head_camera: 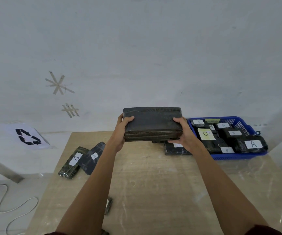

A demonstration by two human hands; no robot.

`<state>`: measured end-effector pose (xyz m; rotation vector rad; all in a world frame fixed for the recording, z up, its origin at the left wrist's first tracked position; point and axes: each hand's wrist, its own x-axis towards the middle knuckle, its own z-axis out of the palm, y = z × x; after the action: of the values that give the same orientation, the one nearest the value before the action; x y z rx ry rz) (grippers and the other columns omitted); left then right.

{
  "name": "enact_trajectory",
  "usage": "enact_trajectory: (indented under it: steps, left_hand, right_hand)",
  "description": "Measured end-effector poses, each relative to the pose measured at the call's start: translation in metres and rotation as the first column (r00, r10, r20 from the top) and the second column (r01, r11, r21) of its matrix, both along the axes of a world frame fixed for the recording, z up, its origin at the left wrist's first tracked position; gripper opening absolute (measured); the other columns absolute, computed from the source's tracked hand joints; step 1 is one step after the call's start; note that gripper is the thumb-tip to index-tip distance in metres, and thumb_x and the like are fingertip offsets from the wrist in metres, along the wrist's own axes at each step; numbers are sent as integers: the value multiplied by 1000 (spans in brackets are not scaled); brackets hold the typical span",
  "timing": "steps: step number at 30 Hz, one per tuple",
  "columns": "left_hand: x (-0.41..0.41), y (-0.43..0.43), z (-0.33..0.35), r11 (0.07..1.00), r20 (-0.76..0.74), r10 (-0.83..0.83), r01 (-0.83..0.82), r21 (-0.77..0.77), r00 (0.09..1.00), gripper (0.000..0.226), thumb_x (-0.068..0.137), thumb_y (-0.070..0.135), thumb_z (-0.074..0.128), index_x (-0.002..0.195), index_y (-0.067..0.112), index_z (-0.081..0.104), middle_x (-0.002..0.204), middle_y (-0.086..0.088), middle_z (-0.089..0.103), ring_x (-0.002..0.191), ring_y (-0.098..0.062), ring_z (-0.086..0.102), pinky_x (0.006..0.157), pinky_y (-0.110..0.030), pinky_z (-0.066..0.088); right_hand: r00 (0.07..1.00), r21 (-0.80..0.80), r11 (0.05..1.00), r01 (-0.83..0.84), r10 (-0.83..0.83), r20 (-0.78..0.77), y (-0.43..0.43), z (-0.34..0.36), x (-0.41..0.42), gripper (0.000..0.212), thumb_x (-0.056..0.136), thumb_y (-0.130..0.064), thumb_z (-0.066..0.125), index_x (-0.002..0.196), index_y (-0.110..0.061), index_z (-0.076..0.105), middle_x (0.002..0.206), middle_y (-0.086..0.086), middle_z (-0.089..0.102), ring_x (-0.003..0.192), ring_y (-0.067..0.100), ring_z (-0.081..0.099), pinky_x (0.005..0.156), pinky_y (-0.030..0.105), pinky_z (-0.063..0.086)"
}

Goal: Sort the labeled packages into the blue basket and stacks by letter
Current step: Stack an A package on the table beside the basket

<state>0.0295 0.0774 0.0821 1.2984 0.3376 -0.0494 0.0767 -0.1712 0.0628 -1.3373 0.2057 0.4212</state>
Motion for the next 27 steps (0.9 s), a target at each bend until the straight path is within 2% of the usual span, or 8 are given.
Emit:
enact_trajectory:
  steps: [2, 4, 10, 13, 16, 20, 23, 27]
  left_hand:
    - [0, 1, -1, 1000, -18, 0, 0, 12, 1000, 42, 97, 36, 60, 137, 29, 49, 120, 0, 69, 100, -20, 70, 77, -41, 60]
    - [1, 3, -2, 997, -66, 0, 5, 76, 998, 43, 96, 44, 60, 136, 33, 50, 128, 0, 65, 106, -20, 67, 77, -41, 59]
    - [15, 4, -12, 964, -241, 112, -47, 261, 964, 64, 93, 55, 63, 139, 15, 44, 131, -4, 52, 108, -22, 52, 96, -46, 51]
    - [22, -1, -15, 976, -316, 142, -80, 202, 938, 95, 80, 75, 62, 146, 13, 36, 134, -9, 52, 112, -28, 52, 81, -39, 50]
    - [29, 1, -24, 984, -361, 160, -119, 135, 919, 120, 54, 91, 58, 151, 26, 30, 144, -7, 48, 122, -33, 51, 93, -45, 51]
    - [63, 22, -80, 991, -322, 127, -107, 79, 938, 113, 41, 104, 53, 138, 46, 48, 142, -4, 56, 123, -35, 57, 96, -57, 49]
    - [98, 40, -152, 983, -274, 182, -164, 85, 944, 107, 43, 108, 48, 132, 48, 54, 141, -5, 57, 128, -33, 55, 100, -60, 46]
    - [78, 22, -117, 968, -240, 220, -182, 172, 946, 109, 45, 111, 36, 130, 44, 47, 147, -10, 46, 139, -35, 40, 109, -63, 36]
  right_hand:
    - [999, 14, 1000, 8, -9, 36, 4, 4, -1, 54, 92, -42, 62, 141, -30, 43, 136, 7, 58, 122, 31, 58, 92, 58, 53]
    - [995, -9, 999, 35, -34, 89, 8, 8, -1, 49, 93, -40, 61, 139, -36, 43, 132, 3, 59, 119, 27, 59, 97, 60, 49]
    - [935, -245, 962, 120, -26, 353, 32, 15, -7, 83, 62, -56, 82, 132, -64, 39, 140, 5, 41, 129, 30, 47, 108, 55, 44]
    - [888, -350, 930, 108, 68, 455, 41, 24, -18, 90, 67, -55, 81, 141, -57, 31, 136, 0, 30, 129, 25, 37, 109, 41, 38]
    - [840, -351, 933, 79, 128, 528, 45, 32, -26, 87, 74, -58, 75, 147, -51, 30, 135, -2, 29, 131, 19, 34, 105, 31, 33]
    - [844, -277, 960, 33, 121, 522, 48, 40, -28, 82, 89, -50, 71, 156, -43, 23, 141, -10, 30, 137, 9, 27, 113, 35, 27]
    - [873, -243, 969, 40, 85, 481, 52, 44, -26, 72, 88, -43, 74, 148, -44, 34, 135, -8, 37, 132, 10, 37, 115, 42, 38]
    - [898, -279, 960, -13, 134, 419, 54, 43, -24, 73, 77, -60, 69, 139, -54, 31, 148, 0, 42, 138, 24, 42, 113, 49, 39]
